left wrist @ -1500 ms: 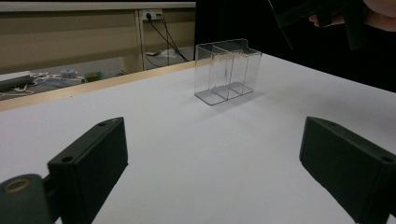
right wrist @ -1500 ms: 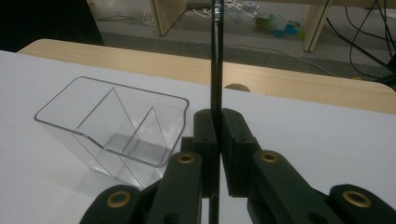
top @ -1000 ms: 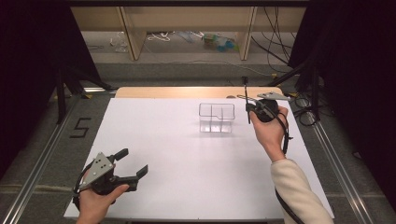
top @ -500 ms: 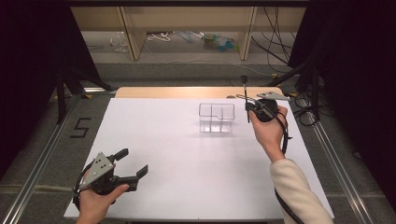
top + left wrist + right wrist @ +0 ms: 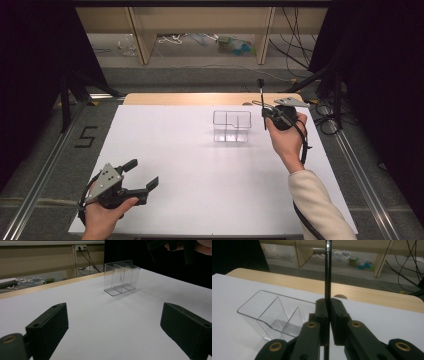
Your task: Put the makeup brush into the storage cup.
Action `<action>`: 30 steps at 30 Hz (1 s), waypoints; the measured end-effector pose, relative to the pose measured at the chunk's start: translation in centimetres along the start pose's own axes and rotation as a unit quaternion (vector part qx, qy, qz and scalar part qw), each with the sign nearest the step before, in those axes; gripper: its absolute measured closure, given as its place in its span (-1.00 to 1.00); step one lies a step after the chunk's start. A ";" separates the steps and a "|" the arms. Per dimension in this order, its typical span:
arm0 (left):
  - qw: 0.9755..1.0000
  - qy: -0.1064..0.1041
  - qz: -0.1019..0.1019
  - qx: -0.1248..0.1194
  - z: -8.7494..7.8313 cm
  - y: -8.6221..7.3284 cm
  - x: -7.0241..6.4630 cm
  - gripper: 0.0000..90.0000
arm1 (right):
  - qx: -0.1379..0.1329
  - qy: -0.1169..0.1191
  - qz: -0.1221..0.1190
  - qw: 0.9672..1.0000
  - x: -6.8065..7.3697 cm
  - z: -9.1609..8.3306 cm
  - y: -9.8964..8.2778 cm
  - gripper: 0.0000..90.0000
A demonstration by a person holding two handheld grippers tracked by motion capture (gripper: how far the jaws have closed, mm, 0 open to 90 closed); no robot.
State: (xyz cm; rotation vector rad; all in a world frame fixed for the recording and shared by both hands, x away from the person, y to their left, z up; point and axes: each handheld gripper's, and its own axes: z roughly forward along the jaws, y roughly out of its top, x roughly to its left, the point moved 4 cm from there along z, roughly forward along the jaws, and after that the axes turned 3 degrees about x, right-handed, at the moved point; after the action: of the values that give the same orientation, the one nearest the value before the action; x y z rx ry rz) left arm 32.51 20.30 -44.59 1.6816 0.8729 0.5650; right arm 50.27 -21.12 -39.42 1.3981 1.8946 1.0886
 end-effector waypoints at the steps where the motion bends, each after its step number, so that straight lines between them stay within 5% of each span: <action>1: 1.000 0.000 0.000 0.000 0.0 0.0 0.0 -0.83 | 0.000 0.000 0.000 1.000 0.0 0.0 0.0 0.91; 30: 1.000 -0.003 -0.001 -0.003 0.1 0.0 0.0 -0.83 | -0.019 0.003 -0.010 1.000 0.5 0.1 0.5 0.91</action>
State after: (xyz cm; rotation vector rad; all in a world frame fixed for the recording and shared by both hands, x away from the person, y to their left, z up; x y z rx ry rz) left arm 32.58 20.23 -44.63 1.6762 0.8682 0.5613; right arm 50.41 -20.61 -39.02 1.3536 1.8785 1.1132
